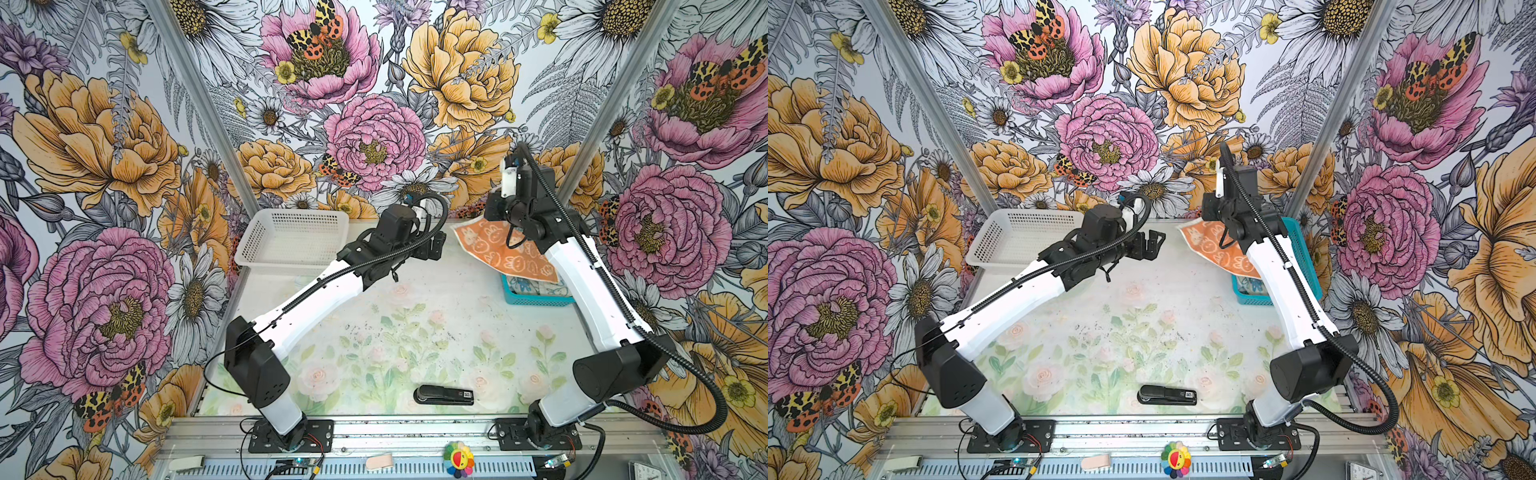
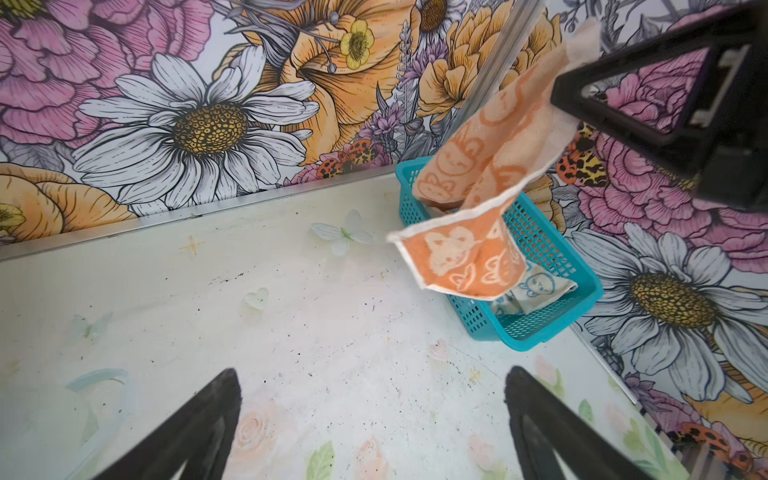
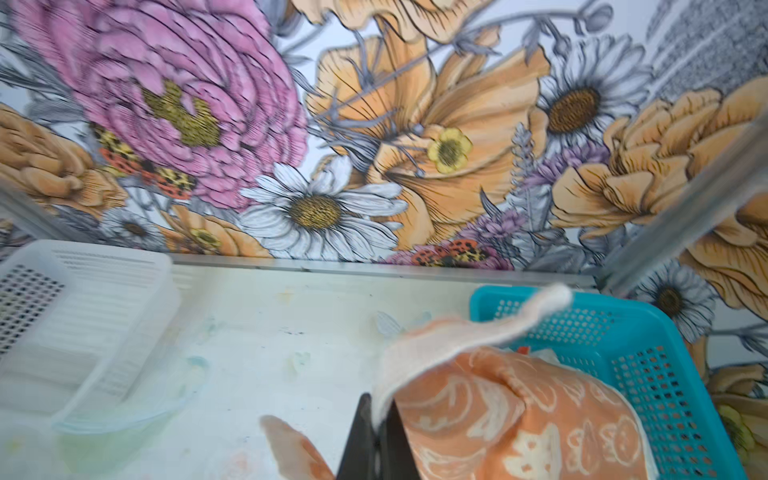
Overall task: Fold and stack the towels
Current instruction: 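Lift the orange bunny towel with the right gripper while the left arm moves inward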
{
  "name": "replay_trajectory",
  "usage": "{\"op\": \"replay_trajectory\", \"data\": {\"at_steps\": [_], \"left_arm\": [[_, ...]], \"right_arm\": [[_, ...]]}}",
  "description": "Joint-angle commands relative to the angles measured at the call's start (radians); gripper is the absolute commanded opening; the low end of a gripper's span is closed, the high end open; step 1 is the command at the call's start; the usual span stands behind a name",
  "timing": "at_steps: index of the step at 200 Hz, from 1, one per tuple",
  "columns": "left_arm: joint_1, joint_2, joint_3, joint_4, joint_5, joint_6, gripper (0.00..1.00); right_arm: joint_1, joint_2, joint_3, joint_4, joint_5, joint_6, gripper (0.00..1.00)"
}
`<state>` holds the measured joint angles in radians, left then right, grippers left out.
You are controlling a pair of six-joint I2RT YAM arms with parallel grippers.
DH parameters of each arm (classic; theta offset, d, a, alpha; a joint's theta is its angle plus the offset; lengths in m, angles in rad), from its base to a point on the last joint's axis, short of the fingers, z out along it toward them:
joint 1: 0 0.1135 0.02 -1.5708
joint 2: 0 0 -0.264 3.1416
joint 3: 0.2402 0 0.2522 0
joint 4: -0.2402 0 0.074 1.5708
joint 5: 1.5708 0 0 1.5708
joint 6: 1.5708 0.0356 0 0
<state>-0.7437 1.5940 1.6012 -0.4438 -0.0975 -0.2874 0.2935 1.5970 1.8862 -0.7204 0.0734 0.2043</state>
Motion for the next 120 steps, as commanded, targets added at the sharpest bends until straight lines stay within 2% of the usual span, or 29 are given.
{"op": "replay_trajectory", "data": {"at_steps": [1,27,45,75,120], "left_arm": [[0.023,-0.103,-0.096,0.043,-0.038,-0.054,0.99],[0.035,-0.237,-0.212,0.044,-0.082,-0.063,0.99],[0.050,-0.318,-0.286,0.046,-0.096,-0.082,0.99],[0.083,-0.414,-0.373,0.047,-0.104,-0.104,0.99],[0.145,-0.456,-0.433,0.053,-0.092,-0.116,0.99]], "right_arm": [[0.099,-0.003,0.131,-0.062,-0.016,0.059,0.00],[0.213,0.054,0.311,-0.100,-0.048,0.086,0.00],[0.248,0.113,0.441,-0.116,-0.122,0.134,0.00],[0.289,0.280,0.748,-0.207,-0.201,0.164,0.00],[0.257,0.352,0.732,-0.206,-0.290,0.205,0.00]]}}
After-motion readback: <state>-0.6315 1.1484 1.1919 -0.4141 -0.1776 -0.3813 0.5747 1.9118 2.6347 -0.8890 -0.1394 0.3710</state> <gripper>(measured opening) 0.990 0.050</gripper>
